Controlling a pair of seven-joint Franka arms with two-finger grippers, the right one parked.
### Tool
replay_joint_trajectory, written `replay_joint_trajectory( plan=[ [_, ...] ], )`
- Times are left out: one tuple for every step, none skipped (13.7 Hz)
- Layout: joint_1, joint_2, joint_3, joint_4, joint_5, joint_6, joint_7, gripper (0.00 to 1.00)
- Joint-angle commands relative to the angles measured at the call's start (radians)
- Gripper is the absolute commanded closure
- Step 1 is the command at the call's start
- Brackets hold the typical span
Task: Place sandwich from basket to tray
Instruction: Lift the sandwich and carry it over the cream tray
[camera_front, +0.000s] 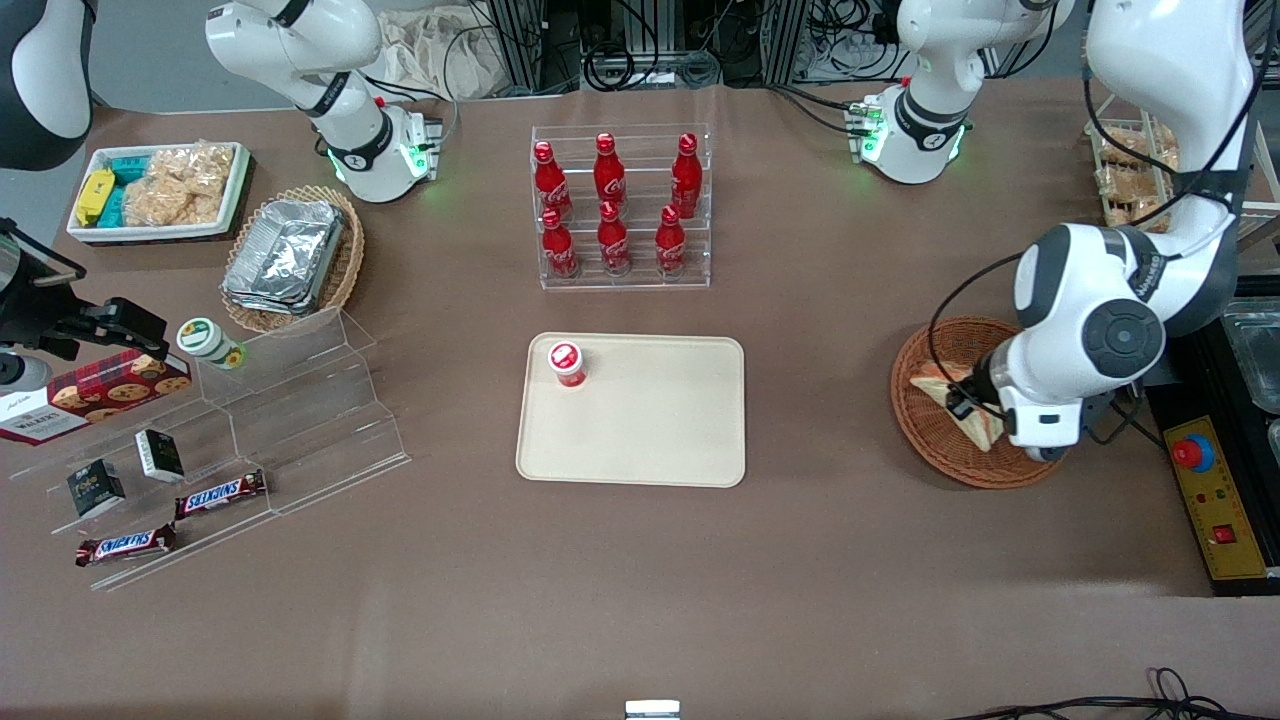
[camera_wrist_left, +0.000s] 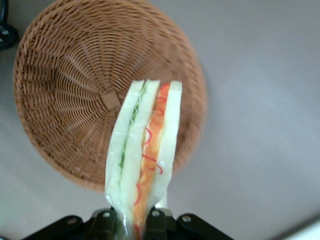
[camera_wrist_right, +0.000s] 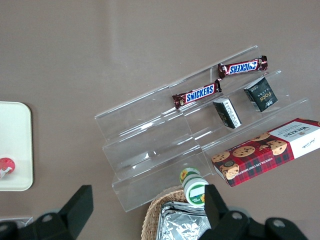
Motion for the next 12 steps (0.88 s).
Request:
replay_joint_trajectory(
  plan=[
    [-0.108,0.039,-0.010,0.151,-0.001,-0.093,0.013,1.00],
    [-0.147,0.059,-0.021,0.179,-0.001,-0.090,0.018,1.00],
    [-0.183,0.089,-0.044,0.214,0.000,-0.089,0.042,1.00],
    [-0.212,0.126,-0.062,0.254,0.000,-0.090,0.104,1.00],
    [-0.247,0.160,-0.079,0.283,0.000,-0.087,0.143,1.00],
    [-0.286,0.190,-0.082,0.298,-0.001,-0.070,0.149,1.00],
    [-0.319,0.221,-0.083,0.309,-0.001,-0.025,0.149,1.00],
    [-0.349,0.244,-0.083,0.309,-0.001,0.043,0.149,1.00],
    [-0.379,0.276,-0.083,0.309,0.000,0.104,0.148,1.00],
    [-0.404,0.315,-0.083,0.309,0.006,0.143,0.151,1.00],
    [-0.425,0.361,-0.083,0.323,0.011,0.166,0.154,1.00],
    [-0.441,0.405,-0.081,0.355,0.012,0.169,0.159,1.00]
  ],
)
